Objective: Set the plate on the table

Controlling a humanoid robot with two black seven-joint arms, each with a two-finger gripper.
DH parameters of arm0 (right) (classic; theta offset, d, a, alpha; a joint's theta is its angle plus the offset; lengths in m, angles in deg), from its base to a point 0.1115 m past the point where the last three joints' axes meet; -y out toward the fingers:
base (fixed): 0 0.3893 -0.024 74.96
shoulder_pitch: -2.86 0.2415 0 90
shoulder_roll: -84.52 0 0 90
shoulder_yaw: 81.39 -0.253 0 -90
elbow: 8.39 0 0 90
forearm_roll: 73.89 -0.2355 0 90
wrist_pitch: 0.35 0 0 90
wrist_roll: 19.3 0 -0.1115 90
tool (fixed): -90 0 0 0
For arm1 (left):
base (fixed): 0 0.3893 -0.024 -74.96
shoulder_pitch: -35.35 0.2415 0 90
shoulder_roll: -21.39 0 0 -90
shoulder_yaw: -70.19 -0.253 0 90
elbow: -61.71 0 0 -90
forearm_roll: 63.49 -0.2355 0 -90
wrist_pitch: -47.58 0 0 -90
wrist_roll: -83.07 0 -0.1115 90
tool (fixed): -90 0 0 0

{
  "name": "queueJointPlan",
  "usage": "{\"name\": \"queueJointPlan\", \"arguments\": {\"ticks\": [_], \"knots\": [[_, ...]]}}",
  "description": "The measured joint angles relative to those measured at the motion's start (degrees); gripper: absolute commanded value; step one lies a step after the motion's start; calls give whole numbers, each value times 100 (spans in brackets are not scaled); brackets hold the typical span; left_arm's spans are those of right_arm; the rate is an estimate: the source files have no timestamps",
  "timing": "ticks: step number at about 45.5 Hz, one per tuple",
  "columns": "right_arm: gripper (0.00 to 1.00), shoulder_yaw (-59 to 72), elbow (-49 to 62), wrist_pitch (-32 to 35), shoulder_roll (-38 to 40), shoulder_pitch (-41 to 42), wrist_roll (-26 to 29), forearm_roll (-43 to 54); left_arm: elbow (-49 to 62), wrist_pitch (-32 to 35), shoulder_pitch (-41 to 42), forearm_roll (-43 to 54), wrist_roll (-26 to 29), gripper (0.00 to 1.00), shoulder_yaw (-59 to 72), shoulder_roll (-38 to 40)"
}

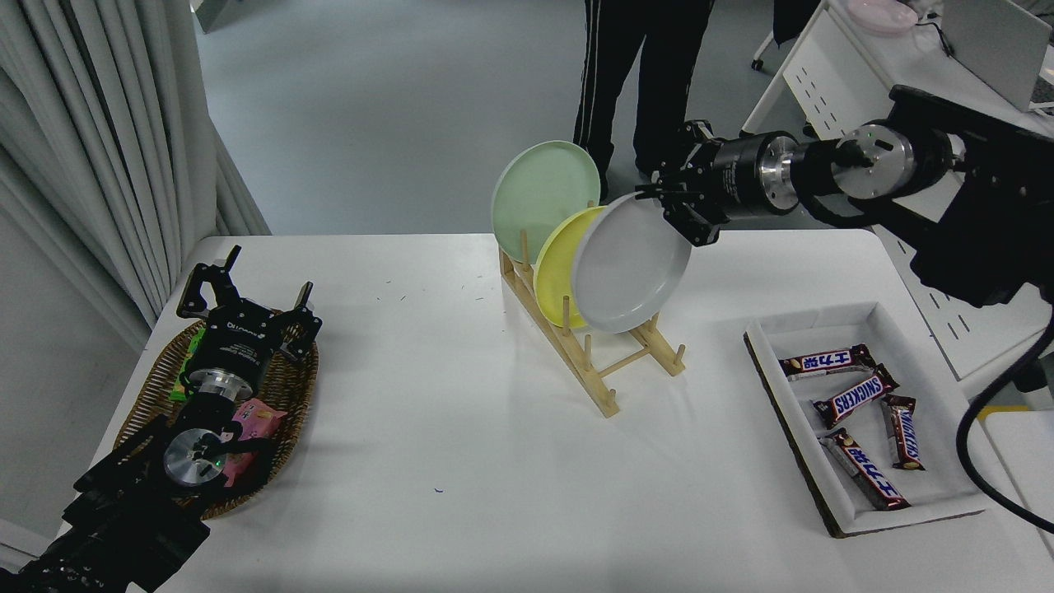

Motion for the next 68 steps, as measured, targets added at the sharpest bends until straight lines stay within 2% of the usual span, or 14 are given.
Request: {"name": "queueJointPlan", "arguments": {"ticks": [17,29,45,55,68], "knots": [[0,-50,-756,-1001,339,647,409,-1262,0,0,0,0,0,100,0,0],[0,-88,-1025,-1759,406,759,554,-1819,0,0,0,-1,0,100,0,0],[0,-425,-1228,-2949,48,-140,591,-2236,0,0,0,0,0,100,0,1],[0,-618,-988,-3649,-304,-761,579,-2697,-1,2,0,1,0,100,0,1],[0,-717,-580,-4158,-512,-1556,574,-3168,-1,2,0,-1,0,100,0,1]]}}
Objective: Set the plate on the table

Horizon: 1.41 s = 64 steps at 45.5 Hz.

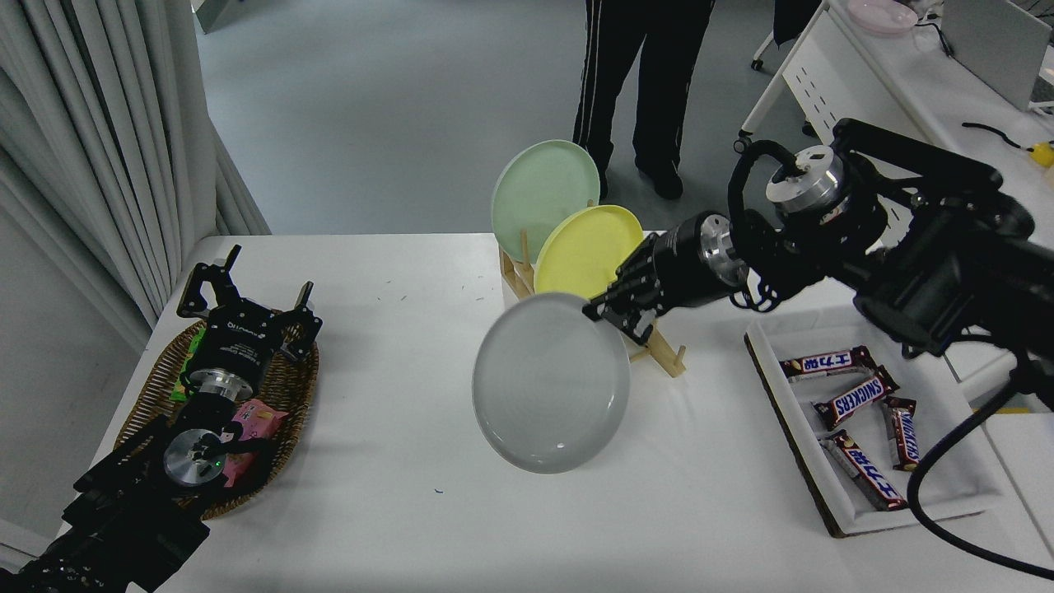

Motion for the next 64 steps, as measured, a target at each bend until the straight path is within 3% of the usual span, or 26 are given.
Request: {"name": "queueJointPlan", "arguments": {"ticks": [25,64], "knots": [[0,-81,747,-260,-295,-1084,0,-659,1,0,0,0,0,100,0,0],[0,-297,1807,-202,-967,-1766,-4,-549,1,-2,0,0,0,100,0,0]]}}
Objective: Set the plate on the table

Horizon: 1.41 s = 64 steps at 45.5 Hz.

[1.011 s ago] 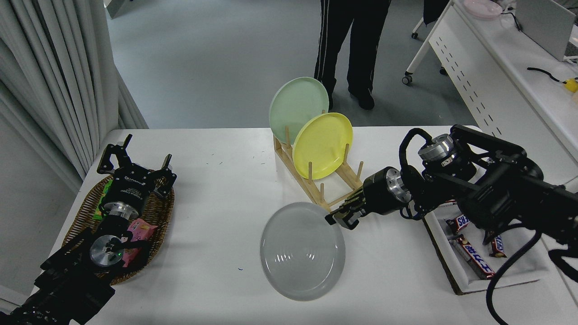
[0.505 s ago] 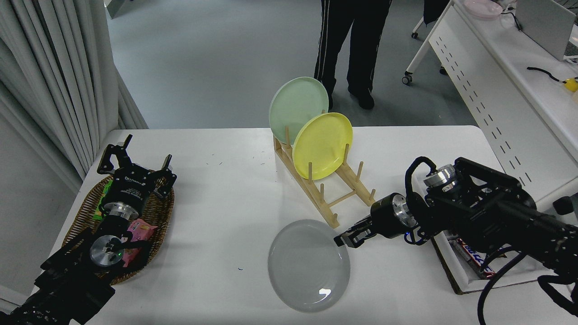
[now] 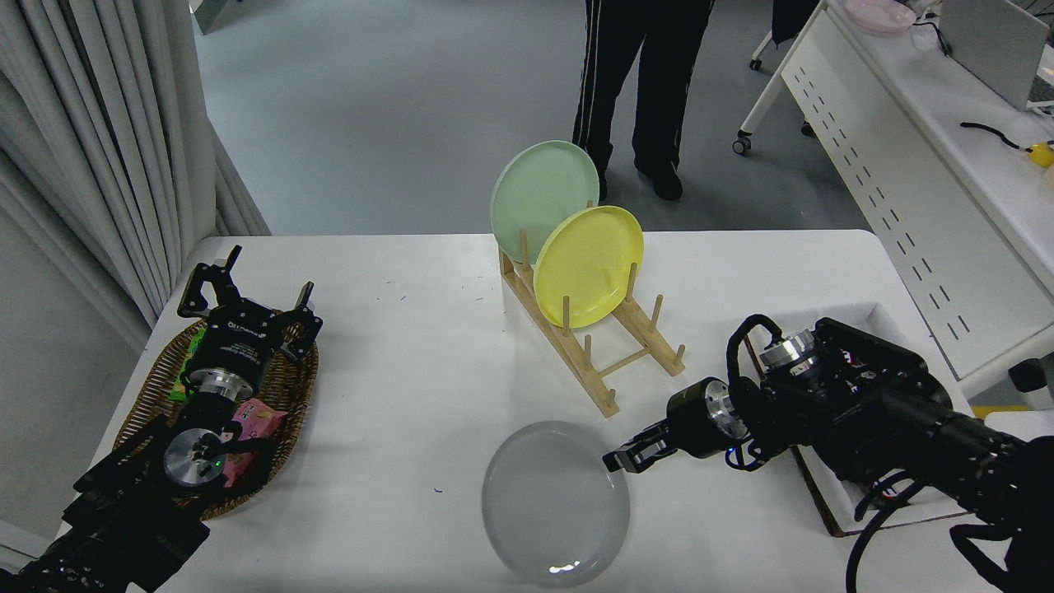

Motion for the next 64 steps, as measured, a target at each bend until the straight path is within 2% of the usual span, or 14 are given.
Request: {"name": "queueJointPlan", "arguments": {"ticks": [51,57,62,64], "knots": [[0,-86,202,128,-128,-48,-2,191,0,0,0,0,0,100,0,0],[17,-120,207,161,-143,-48,-3,198,0,0,0,0,0,100,0,0],[19,-135,213,195,-153,-48,-3,224,2,0,0,0,0,100,0,0],[23,-146,214,216,-162,-48,-3,240,2,0,0,0,0,100,0,0]]}}
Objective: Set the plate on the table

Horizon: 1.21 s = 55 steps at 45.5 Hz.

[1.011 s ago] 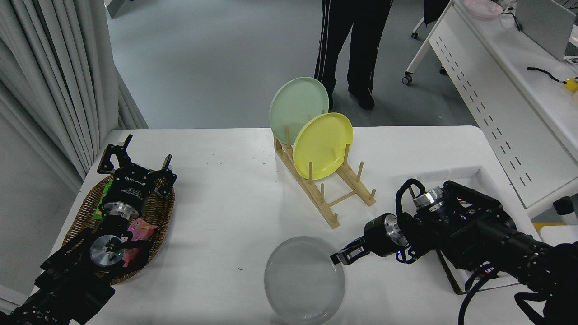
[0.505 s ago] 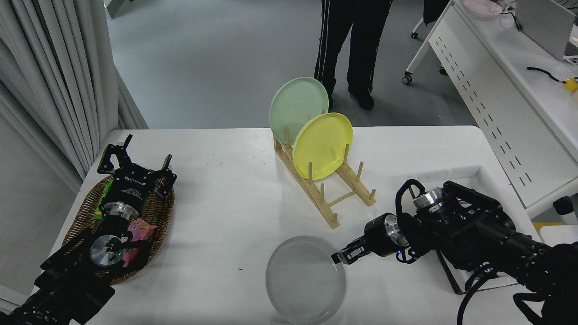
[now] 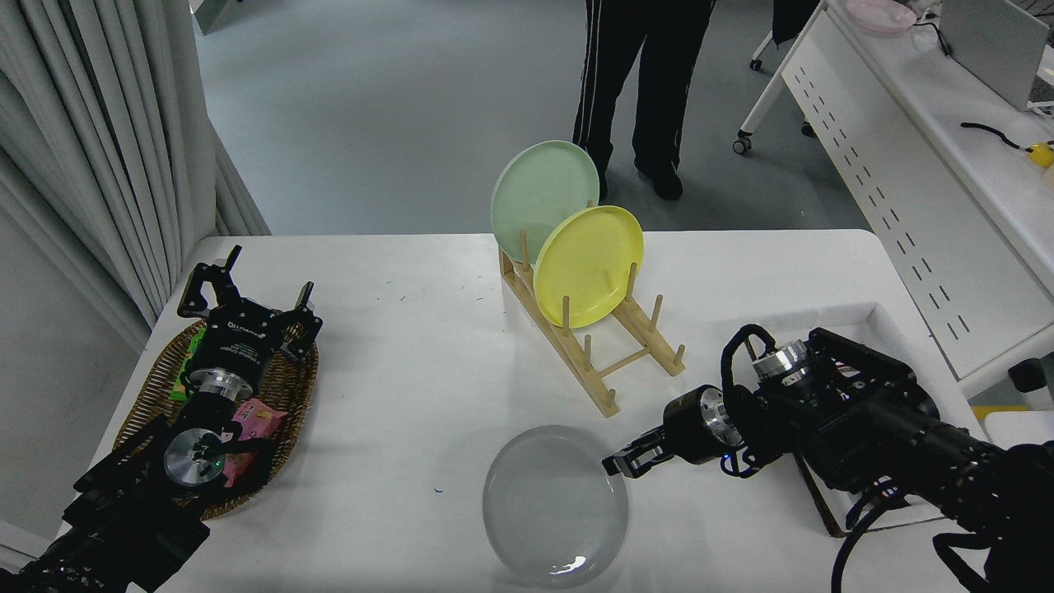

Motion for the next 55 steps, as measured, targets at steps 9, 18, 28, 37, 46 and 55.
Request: {"name": "queueJointPlan", "arguments": {"ticks": [9,18,28,37,46,55], "knots": [[83,-34,5,100,-19,0,-1,36,1,0,0,0,0,100,0,0],[100,-48,-53,275,-21,18,-1,47,1,0,0,0,0,100,0,0],[100,-45,-510,692,57,82,1,32,-1,0,0,1,0,100,-1,0],[100,-45,-1070,970,212,200,6,-10,-1,0,0,0,0,100,-2,0],[100,-170,-1745,1102,424,415,7,-34,-2,0,0,1,0,100,-2,0],[100,-319,-2279,1510,725,784,7,-45,-2,0,0,0,0,100,-2,0]]}}
